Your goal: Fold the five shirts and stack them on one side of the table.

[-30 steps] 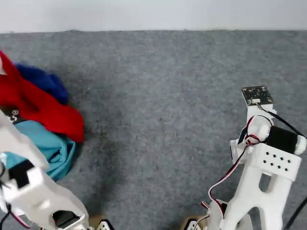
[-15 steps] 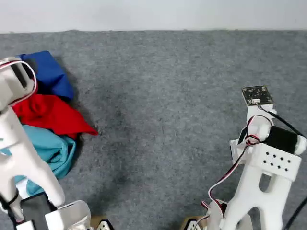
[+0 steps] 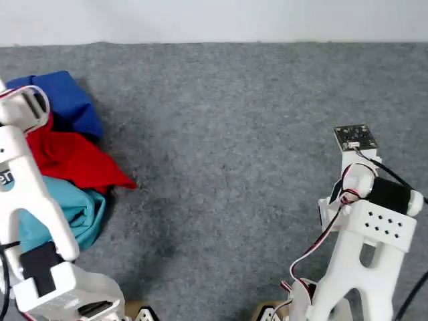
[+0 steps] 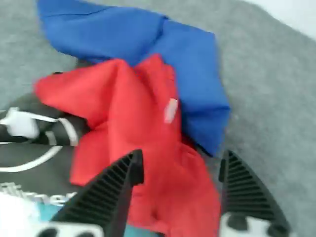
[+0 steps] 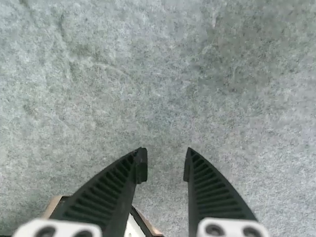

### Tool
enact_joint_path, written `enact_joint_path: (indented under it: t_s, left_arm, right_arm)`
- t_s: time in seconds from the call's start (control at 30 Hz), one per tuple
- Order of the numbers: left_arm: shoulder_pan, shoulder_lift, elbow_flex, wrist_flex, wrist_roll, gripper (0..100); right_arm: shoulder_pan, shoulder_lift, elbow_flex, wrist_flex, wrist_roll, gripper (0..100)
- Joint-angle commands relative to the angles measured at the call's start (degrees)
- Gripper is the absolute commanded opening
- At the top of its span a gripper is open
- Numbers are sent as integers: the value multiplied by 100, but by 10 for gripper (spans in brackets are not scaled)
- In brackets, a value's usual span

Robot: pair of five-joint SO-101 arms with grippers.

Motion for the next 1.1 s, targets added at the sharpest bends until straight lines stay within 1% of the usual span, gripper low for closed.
enact_joint_path:
  t_s: [0.0, 0.17, 0.3, 0.5, 0.7, 0.8, 0.93, 1.0, 1.07]
  left_arm:
    - [-431, -35, -207, -88, -35, 247]
    - [-747, 44, -101, -97, -35, 247]
    - [-571, 44, 259, -237, -35, 247]
    - [-281, 44, 1103, -1327, 9, 246]
    - [-264, 44, 1851, -1960, 9, 242]
    - [-264, 44, 2193, -2382, -9, 178]
    - [-255, 44, 2571, -3288, -18, 19]
    - [-237, 35, 2695, -3560, 0, 17]
    - [-229, 26, 2730, -3578, 9, 11]
  right_arm:
    - [66, 4, -18, -57, -18, 137]
    - [66, 4, -18, -57, -18, 137]
    - [66, 4, -18, -57, -18, 137]
    - [57, 4, -18, -57, -18, 137]
    - [57, 4, -18, -57, -18, 137]
    - [57, 4, -18, -57, -18, 137]
    - [66, 4, -18, -48, -18, 137]
    - [66, 4, -18, -48, -18, 137]
    - [66, 4, -18, -40, -18, 137]
